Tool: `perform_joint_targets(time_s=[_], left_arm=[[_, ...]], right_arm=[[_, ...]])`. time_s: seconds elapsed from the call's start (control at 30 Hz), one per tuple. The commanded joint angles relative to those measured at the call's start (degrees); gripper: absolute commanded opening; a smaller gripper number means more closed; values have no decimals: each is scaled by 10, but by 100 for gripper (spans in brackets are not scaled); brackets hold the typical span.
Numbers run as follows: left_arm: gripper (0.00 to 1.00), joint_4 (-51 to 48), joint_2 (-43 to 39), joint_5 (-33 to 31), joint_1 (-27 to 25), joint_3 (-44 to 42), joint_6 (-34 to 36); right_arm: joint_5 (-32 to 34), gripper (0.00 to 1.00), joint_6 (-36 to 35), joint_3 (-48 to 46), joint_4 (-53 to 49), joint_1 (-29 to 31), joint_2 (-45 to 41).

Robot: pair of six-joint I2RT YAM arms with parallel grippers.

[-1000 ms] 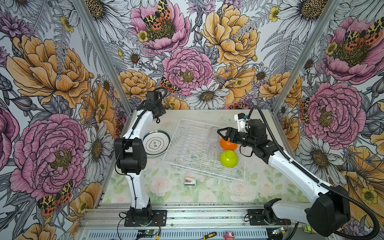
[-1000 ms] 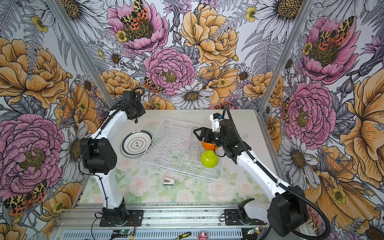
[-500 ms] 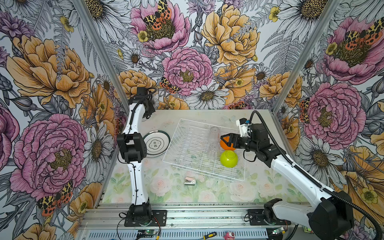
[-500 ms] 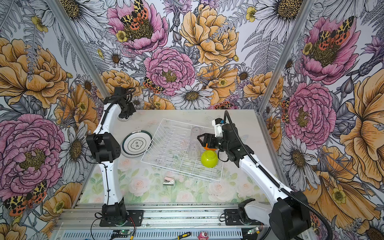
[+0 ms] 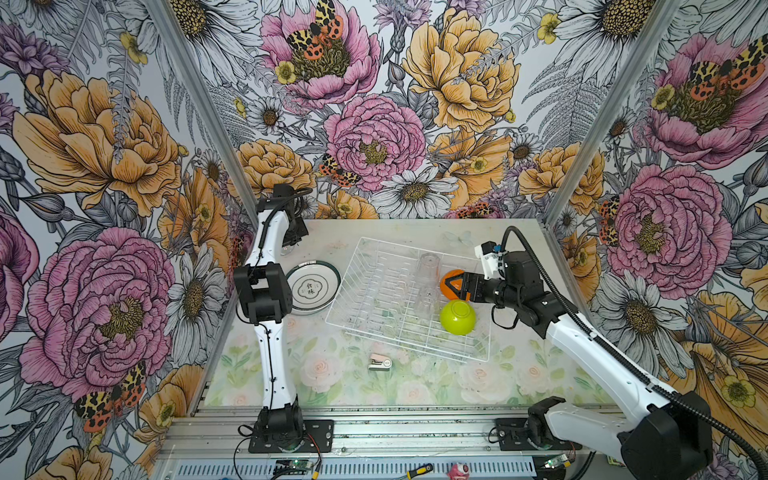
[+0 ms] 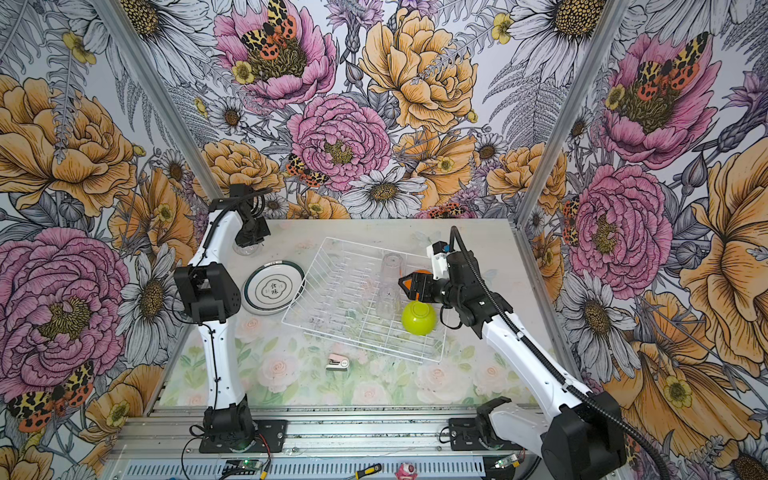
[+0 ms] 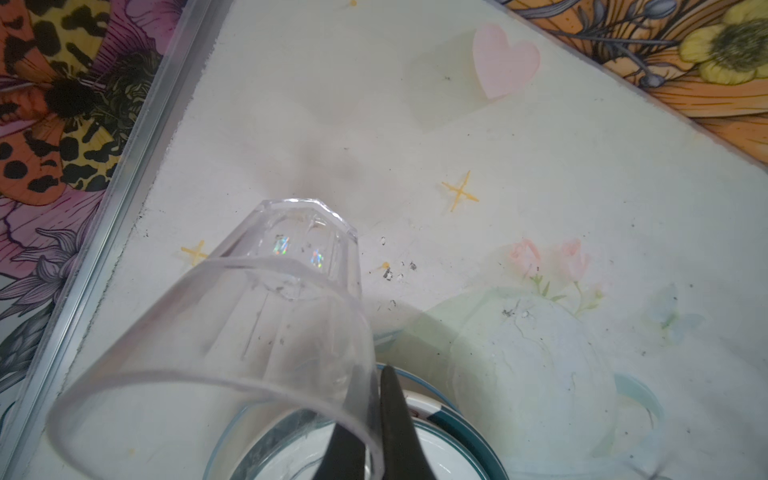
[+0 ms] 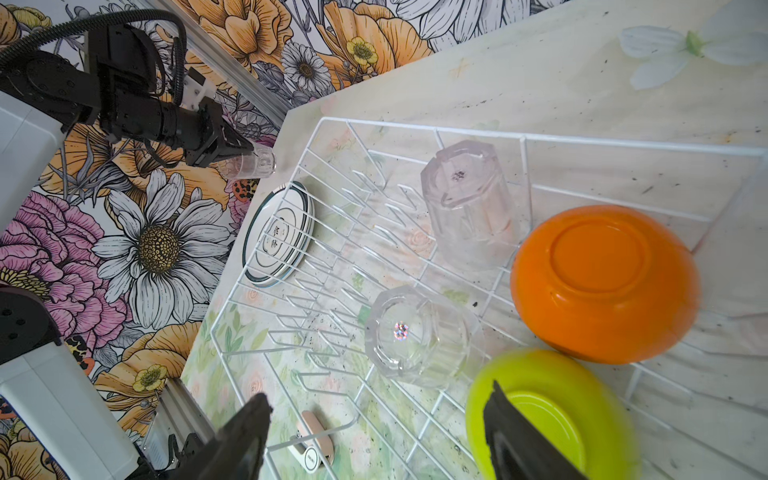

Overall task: Unload the mixed dishes from the dish rack
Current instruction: 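Carry the cup beside the plates with the left gripper while the right moves over bowls, then lower the cup upright onto the table and open the left gripper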

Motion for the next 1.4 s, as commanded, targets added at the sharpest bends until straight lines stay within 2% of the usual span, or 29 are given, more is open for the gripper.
perform_joint_targets(time_s=[0.0, 0.27, 0.57, 0.6, 0.63, 0.67, 0.73, 0.77, 0.93, 1.0, 1.03, 1.1, 1.37], left_arm=[[0, -1, 12, 1, 15, 19, 17], [0, -13, 25, 56, 30, 5, 18], [0, -23, 26, 44, 30, 1, 31], [5, -24, 28, 41, 30, 3, 31], [24, -25, 28, 39, 30, 4, 33], [39, -26, 28, 38, 30, 4, 35], [58, -28, 26, 36, 30, 4, 36], [63, -27, 25, 35, 30, 4, 38], [75, -28, 15, 30, 27, 6, 39], [84, -27, 5, 29, 24, 4, 41], [93, -27, -2, 26, 21, 2, 44], [99, -27, -20, 16, 16, 1, 48], [99, -27, -121, 27, 6, -28, 39]], right_arm=[[-2, 82, -7, -6, -6, -5, -17], [5, 82, 2, -11, -10, -5, -8], [1, 82, 1, -9, -17, -5, 5], [2, 82, 0, -10, -18, -5, 6], [3, 82, 0, -9, -19, -5, 6], [4, 82, 0, -8, -19, -6, 6], [4, 82, 2, -8, -20, -6, 6], [3, 82, 2, -8, -20, -5, 6], [5, 82, 5, -10, -21, -5, 8], [5, 82, 7, -8, -22, -5, 8], [5, 82, 7, -8, -22, -5, 7], [8, 82, 8, -7, -23, -5, 8], [17, 82, 10, 6, -29, -5, 32]])
